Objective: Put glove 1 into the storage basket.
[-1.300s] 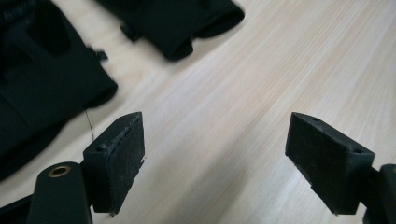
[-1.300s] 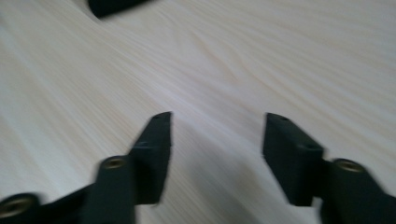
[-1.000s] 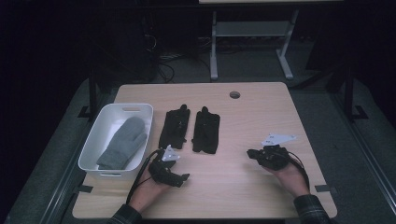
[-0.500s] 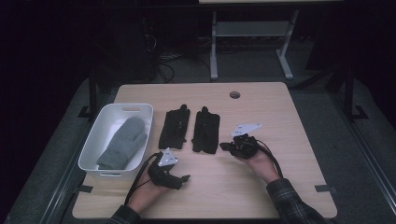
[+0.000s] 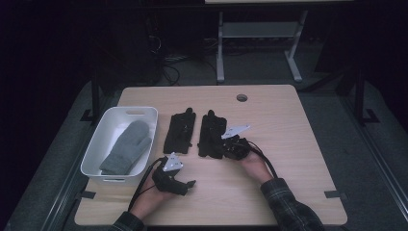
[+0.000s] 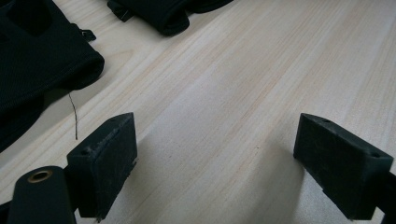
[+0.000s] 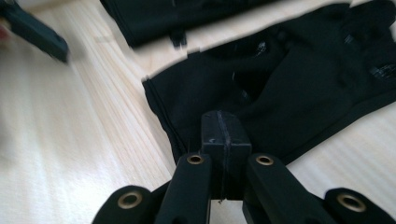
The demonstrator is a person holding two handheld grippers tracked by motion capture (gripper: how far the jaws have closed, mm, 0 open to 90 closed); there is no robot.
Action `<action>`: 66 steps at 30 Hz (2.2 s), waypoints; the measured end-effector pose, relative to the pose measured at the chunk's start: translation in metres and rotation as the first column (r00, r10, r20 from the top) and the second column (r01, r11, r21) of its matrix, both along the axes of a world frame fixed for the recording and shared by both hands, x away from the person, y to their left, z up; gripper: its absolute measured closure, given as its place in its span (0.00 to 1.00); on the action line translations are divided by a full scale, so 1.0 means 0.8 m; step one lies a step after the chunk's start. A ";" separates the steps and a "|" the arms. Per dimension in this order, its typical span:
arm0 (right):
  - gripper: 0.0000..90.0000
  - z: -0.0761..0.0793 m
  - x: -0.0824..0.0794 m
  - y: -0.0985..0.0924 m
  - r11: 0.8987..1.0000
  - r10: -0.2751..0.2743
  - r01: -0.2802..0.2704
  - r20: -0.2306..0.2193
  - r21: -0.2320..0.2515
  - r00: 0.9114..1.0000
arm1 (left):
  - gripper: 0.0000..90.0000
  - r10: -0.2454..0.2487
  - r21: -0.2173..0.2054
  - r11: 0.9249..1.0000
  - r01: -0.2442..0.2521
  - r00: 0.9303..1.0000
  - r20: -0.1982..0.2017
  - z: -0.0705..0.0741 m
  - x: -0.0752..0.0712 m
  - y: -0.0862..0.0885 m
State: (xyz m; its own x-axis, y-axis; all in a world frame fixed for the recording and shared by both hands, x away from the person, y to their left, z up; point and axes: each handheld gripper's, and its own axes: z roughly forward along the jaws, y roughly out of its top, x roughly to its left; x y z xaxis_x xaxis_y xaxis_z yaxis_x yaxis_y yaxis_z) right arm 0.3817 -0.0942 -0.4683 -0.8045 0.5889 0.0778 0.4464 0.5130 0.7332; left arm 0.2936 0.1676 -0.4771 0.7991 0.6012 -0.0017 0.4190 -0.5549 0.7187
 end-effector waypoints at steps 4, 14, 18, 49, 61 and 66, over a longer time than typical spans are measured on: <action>1.00 -0.004 -0.003 0.002 1.000 0.007 -0.007 -0.002 -0.016 1.000 | 0.14 -0.001 0.001 1.000 0.001 1.000 0.000 0.000 0.000 0.000; 1.00 -0.001 -0.016 -0.016 0.999 0.012 -0.013 -0.016 -0.048 1.000 | 0.14 0.000 -0.001 1.000 0.000 1.000 0.000 0.000 0.000 0.000; 1.00 0.000 -0.025 -0.027 0.999 0.010 -0.012 -0.034 -0.048 0.999 | 0.14 0.000 -0.001 1.000 0.000 1.000 0.001 0.000 0.000 0.000; 1.00 0.021 -0.060 -0.067 0.999 0.013 -0.013 0.002 -0.042 1.000 | 0.14 -0.008 0.002 1.000 0.008 1.000 0.004 0.000 0.001 0.001; 1.00 0.004 -0.032 -0.060 0.997 -0.025 0.023 -0.017 -0.076 1.000 | 0.14 -0.011 -0.002 1.000 0.011 1.000 0.000 0.000 0.000 0.001; 1.00 0.005 -0.047 -0.082 0.996 -0.052 0.049 -0.034 -0.079 0.998 | 0.14 -0.013 -0.002 1.000 0.013 1.000 0.000 0.000 0.000 0.001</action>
